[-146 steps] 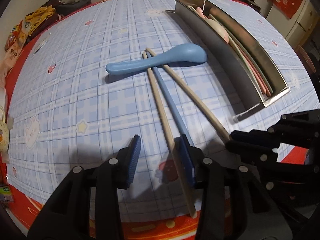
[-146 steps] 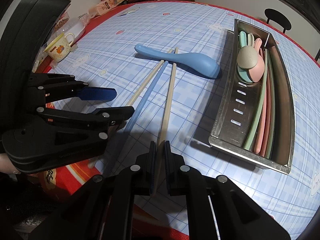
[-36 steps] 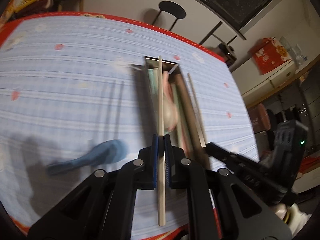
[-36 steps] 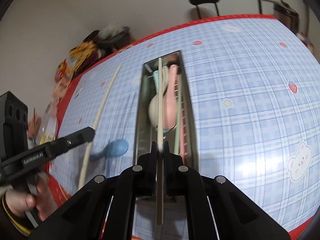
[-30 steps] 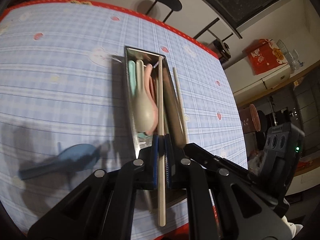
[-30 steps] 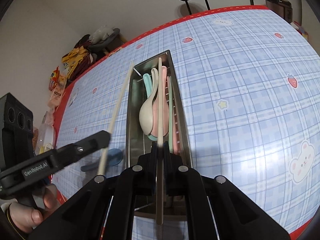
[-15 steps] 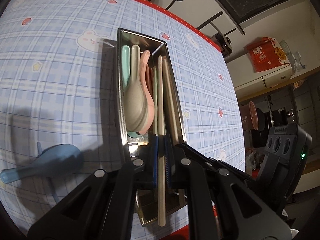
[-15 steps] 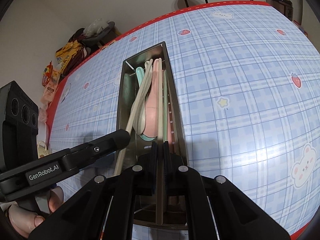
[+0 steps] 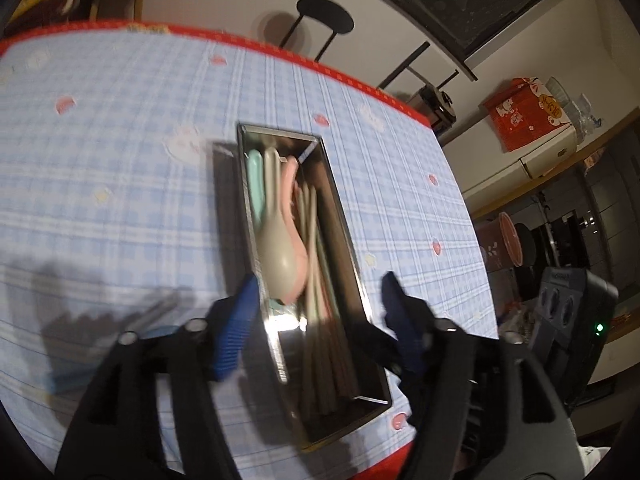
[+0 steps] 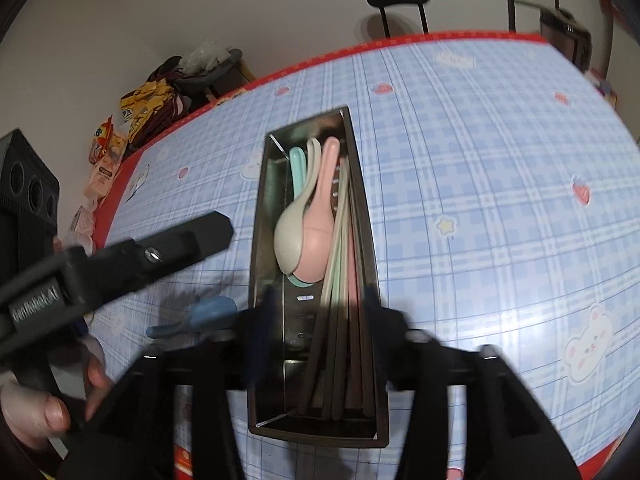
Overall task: Organize utensils
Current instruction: 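Lower both cream chopsticks into the steel tray and open both grippers, then move both open tools back to the blue spoon and blue chopstick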
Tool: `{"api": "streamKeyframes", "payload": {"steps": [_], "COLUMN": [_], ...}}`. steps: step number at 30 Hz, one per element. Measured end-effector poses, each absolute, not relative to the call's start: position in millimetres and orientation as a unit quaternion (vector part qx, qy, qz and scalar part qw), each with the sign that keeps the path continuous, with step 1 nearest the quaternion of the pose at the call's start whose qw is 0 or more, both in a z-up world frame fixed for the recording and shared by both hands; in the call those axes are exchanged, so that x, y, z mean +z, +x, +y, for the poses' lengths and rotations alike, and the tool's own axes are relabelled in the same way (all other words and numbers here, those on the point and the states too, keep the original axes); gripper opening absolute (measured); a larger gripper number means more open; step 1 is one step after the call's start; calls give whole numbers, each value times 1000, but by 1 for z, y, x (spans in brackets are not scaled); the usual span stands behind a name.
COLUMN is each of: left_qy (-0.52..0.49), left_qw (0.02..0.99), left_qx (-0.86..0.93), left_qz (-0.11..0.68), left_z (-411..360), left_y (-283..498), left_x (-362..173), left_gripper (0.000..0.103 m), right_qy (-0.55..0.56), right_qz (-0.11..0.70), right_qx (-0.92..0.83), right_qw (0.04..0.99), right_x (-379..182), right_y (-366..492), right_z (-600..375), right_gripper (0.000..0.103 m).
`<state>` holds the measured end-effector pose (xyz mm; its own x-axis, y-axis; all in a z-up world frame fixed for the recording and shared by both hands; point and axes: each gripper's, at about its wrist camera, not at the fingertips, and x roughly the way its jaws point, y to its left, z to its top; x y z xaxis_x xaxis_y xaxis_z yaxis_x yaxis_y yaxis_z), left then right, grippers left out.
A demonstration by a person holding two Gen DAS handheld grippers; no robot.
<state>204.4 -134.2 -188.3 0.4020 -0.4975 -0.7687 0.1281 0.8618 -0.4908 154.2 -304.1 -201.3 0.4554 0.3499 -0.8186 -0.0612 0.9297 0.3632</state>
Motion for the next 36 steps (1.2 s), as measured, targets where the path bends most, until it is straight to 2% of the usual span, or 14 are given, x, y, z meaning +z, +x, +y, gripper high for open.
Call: {"api": "streamKeyframes", "payload": {"steps": [1,2,3,5,7,21,31,36], "left_qy": [-179,-178,-177,-174,-176,-162,-45,-16], "left_qw": [821,825,828,830,833,852,874,878], "left_qx": [-189,-186,-182,-175,-166,-61,-57,-90], "left_qz": [508,503,500,500,497,494,481,470], "left_z": [-130,-125,-120,-110,-99,-27,11,27], "left_y": [202,201,200,197,195,145,99,96], "left_x": [-185,-181,-178,-174,-170,-170,-184,-188], "left_gripper": [82,85,86,96,96,97,97,97], "right_qy": [136,131,124,112,101,58,39,55], "right_qz": [505,503,501,497,498,464,452,463], "right_qx": [124,125,126,135,141,143,158,129], "right_qw": [844,845,847,850,850,872,877,875], "right_x": [-198,-196,-194,-190,-188,-178,-179,-181], "right_y": [152,151,149,144,142,110,72,69], "right_z": [-302,-300,-298,-292,-287,-267,-245,-237], "right_gripper": [65,74,79,93,97,97,97,97]}}
